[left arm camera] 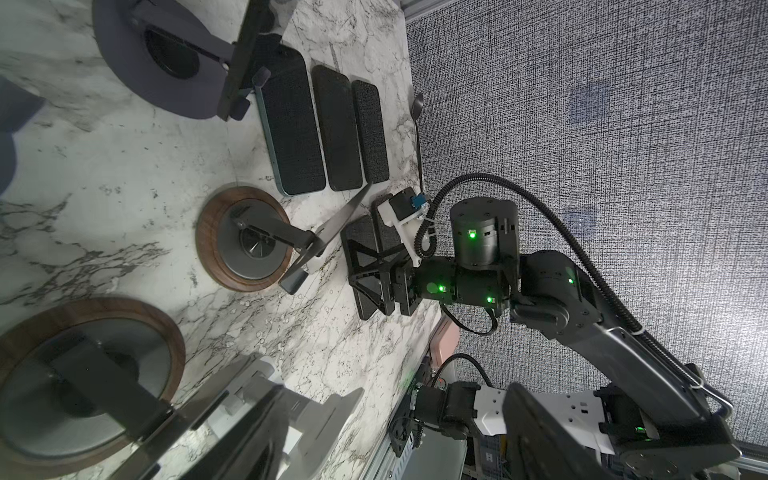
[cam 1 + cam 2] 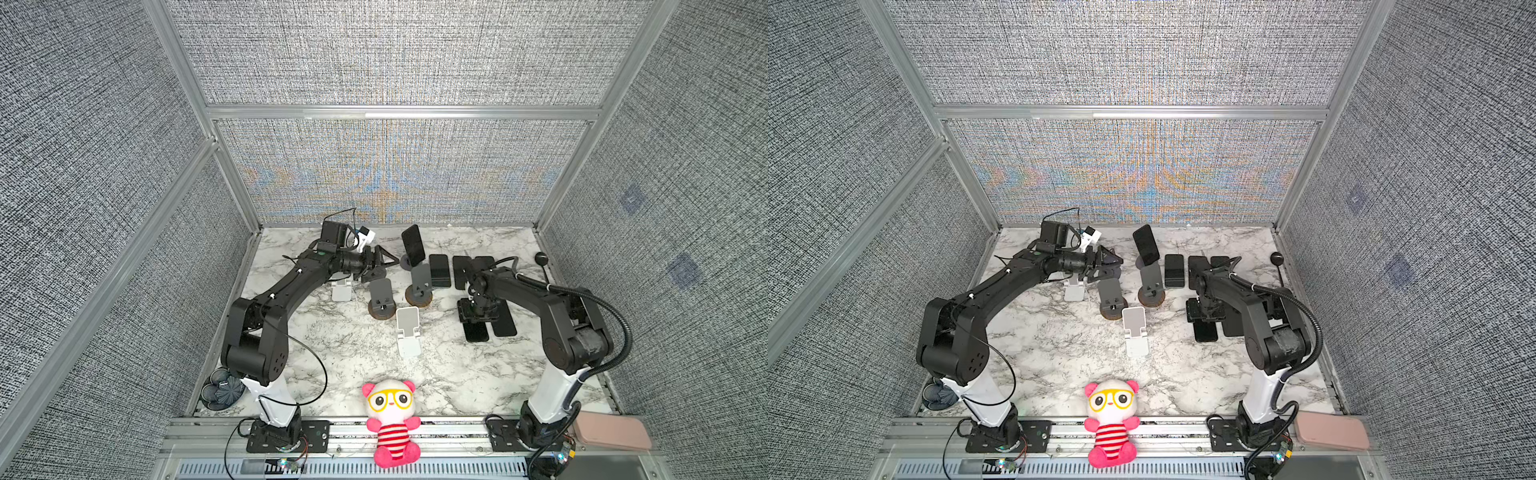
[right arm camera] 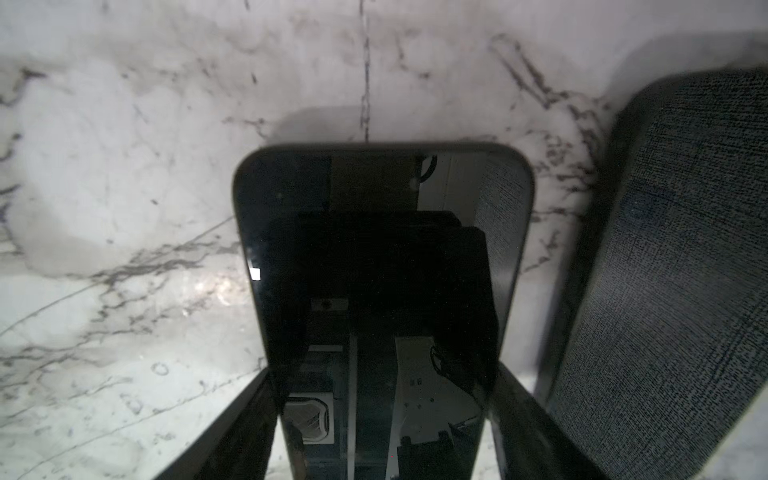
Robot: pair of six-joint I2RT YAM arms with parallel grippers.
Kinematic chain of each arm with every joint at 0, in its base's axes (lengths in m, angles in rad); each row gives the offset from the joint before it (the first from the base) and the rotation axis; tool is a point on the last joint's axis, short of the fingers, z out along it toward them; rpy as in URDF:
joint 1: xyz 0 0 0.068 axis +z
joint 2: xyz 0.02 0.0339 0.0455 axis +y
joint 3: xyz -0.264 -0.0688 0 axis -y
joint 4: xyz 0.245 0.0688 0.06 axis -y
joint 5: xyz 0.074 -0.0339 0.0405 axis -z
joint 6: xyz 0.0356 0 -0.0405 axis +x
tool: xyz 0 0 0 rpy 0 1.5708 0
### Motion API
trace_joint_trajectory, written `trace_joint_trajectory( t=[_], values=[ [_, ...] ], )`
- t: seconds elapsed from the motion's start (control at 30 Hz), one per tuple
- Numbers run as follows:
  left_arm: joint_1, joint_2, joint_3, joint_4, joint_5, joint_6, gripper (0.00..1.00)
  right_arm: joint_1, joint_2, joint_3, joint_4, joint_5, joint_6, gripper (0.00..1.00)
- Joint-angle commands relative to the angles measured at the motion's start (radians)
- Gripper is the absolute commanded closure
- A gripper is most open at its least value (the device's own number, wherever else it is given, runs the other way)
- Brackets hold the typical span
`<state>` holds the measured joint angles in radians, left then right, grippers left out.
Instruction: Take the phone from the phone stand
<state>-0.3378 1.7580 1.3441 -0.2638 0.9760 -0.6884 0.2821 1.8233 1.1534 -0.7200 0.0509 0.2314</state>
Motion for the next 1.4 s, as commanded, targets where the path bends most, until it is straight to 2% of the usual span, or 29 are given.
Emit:
trace_joint_trajectory(
  t=[0.0,0.3,0.5,0.6,0.73,0.87,1.0,1.13,1.37],
  values=[
    [0.002,-0.01,0.006,0.002,0.014,0.012,0.18,0.001,0.0,0.011,-0.025,0.012,-0.001,0.25],
    [0.002,-0.019,0.006,-0.004,0.004,0.018,0.18,0.006,-0.017,0.032,-0.048,0.02,-0.004,0.24],
    [0.001,-0.036,0.012,-0.029,-0.033,0.045,0.18,0.006,-0.165,-0.01,-0.056,0.008,-0.015,0.23],
    [0.001,-0.067,-0.01,-0.016,-0.11,0.066,0.18,0.004,-0.265,-0.051,-0.039,-0.019,-0.005,0.21],
    [0.0,-0.115,0.007,-0.078,-0.278,0.192,0.17,-0.002,-0.403,-0.108,0.002,-0.11,-0.006,0.2],
    [-0.001,-0.124,0.011,0.016,-0.416,0.236,0.17,-0.006,-0.487,-0.129,0.021,-0.23,-0.023,0.19],
    [-0.007,-0.025,0.137,0.047,-0.473,0.317,0.18,-0.011,-0.551,-0.116,-0.024,-0.29,-0.052,0.15],
    [-0.013,0.153,0.353,-0.003,-0.44,0.389,0.22,-0.011,-0.61,-0.122,-0.038,-0.344,-0.048,0.15],
    [-0.032,0.449,0.704,-0.122,-0.439,0.475,0.23,-0.011,-0.678,-0.15,-0.065,-0.351,-0.066,0.15]
  ],
)
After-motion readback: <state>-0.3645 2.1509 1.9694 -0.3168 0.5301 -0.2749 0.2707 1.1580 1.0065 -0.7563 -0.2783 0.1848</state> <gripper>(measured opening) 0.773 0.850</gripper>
